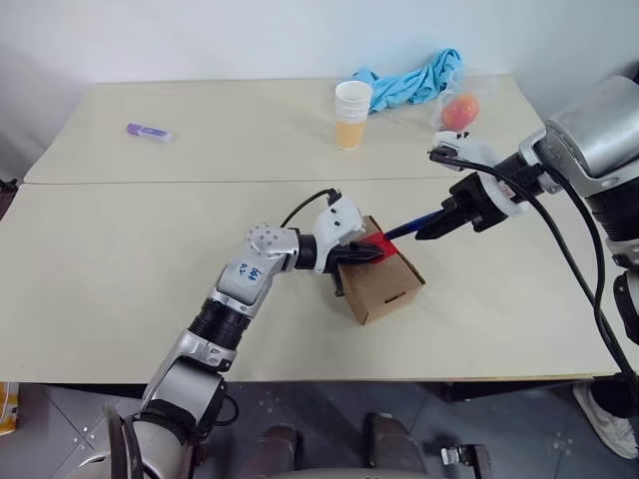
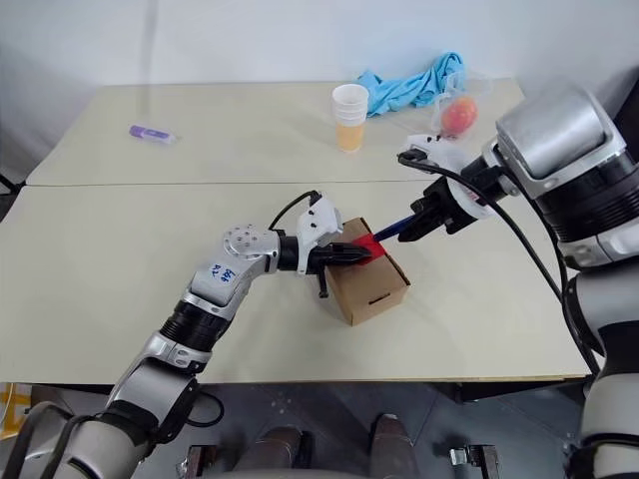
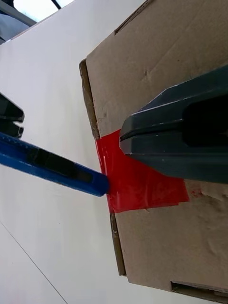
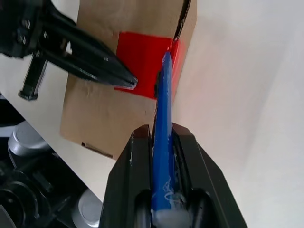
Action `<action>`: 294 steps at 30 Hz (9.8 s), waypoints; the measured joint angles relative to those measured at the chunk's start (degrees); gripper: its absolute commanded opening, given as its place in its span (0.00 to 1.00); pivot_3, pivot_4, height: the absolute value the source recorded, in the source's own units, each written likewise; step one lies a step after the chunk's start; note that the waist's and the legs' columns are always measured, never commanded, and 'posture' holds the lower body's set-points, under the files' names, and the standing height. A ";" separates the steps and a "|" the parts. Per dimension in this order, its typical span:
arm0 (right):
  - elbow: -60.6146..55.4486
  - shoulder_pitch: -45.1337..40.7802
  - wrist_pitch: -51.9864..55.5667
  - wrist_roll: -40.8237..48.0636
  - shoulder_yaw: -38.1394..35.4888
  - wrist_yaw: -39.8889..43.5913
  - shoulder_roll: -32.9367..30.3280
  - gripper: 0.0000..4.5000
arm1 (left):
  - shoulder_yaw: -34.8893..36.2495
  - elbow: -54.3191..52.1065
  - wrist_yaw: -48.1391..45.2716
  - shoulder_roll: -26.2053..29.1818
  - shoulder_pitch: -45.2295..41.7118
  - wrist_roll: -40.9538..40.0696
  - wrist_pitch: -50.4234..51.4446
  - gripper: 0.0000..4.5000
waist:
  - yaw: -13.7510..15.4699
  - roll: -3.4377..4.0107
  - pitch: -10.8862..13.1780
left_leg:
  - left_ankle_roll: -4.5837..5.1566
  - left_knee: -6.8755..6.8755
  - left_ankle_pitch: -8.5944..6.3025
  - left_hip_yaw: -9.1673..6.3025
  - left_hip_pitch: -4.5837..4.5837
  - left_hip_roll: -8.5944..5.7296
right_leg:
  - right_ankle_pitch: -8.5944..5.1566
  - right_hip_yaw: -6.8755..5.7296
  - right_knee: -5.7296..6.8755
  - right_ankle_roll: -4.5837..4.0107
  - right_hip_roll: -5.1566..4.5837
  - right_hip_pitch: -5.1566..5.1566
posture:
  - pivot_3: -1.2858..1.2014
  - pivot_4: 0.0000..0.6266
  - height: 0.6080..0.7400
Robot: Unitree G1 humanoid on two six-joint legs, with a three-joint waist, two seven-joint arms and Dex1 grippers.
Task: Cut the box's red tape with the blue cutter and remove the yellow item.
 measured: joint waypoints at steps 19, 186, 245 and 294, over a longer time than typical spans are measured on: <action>-9.33 -0.03 0.07 8.94 4.46 -1.13 -9.36 0.03 | -0.50 -1.08 -0.10 -0.30 0.55 -0.01 0.33 0.00 | 0.79 0.00 0.00 | 0.02 -0.05 -0.02 0.01 -0.02 -0.01 | 0.00 -0.01 -0.07 0.00 0.00 -0.01 | 0.52 0.24 1.00; -38.42 51.92 -10.61 11.33 -45.51 -41.75 19.15 0.99 | 1.07 -13.53 -7.73 16.43 4.90 -11.30 15.12 0.00 | -0.11 0.26 -0.55 | 0.23 -0.78 -0.03 0.42 1.05 0.04 | 0.14 0.51 -0.34 0.02 0.06 0.79 | 0.52 0.24 1.00; -22.22 56.90 -20.65 11.09 -46.06 -20.44 0.61 0.99 | -0.11 -15.95 -6.81 17.55 6.26 -9.50 13.98 0.00 | 0.85 0.12 -0.63 | 0.24 -0.87 -0.03 0.46 1.14 0.13 | 0.15 0.48 -0.78 0.03 0.13 0.96 | 0.52 0.24 1.00; 3.85 34.20 -11.99 5.56 -23.93 -12.92 11.41 0.00 | -0.26 -15.00 -5.65 14.02 7.04 -8.58 12.68 0.00 | 1.69 -0.33 -1.03 | 0.25 -0.86 -0.04 0.16 1.44 -0.03 | 0.19 0.38 -0.94 -0.04 0.01 1.36 | 0.52 0.24 1.00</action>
